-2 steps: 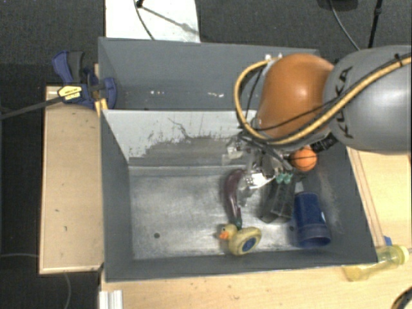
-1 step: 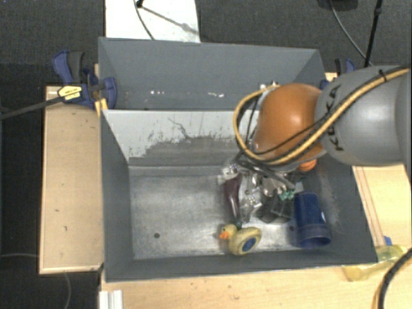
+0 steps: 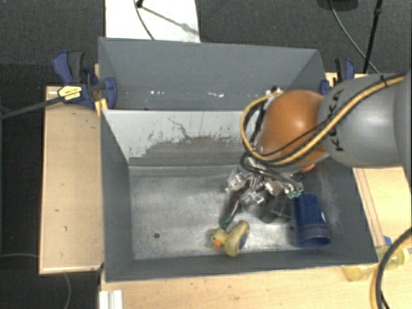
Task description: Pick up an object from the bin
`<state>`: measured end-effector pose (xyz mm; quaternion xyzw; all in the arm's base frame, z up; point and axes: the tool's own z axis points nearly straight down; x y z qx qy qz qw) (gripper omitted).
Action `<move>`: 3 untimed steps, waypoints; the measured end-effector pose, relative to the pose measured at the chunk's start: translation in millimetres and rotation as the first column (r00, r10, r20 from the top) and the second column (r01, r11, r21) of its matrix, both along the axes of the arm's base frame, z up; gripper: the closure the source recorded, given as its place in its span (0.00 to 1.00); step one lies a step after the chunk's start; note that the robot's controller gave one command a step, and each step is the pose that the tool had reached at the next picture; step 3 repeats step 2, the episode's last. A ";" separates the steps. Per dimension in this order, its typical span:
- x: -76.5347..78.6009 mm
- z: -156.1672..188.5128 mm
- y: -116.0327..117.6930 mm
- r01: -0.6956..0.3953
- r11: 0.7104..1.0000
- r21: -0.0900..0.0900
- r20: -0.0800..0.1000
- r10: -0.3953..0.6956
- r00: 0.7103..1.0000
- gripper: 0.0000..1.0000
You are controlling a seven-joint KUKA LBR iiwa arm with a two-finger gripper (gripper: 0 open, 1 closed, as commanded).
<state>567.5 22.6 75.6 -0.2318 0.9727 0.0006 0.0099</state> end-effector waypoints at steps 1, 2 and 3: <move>0.0 0.0 0.0 0.001 1.000 0.000 0.000 -0.001 1.000 1.00; -30.1 180.5 -41.9 -0.173 0.985 -0.008 -0.008 0.173 0.985 1.00; -30.1 180.5 -41.9 -0.173 0.985 -0.008 -0.008 0.173 0.985 1.00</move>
Offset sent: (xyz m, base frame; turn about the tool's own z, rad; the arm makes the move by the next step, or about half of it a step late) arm -0.0321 -0.0407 0.1752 -0.1779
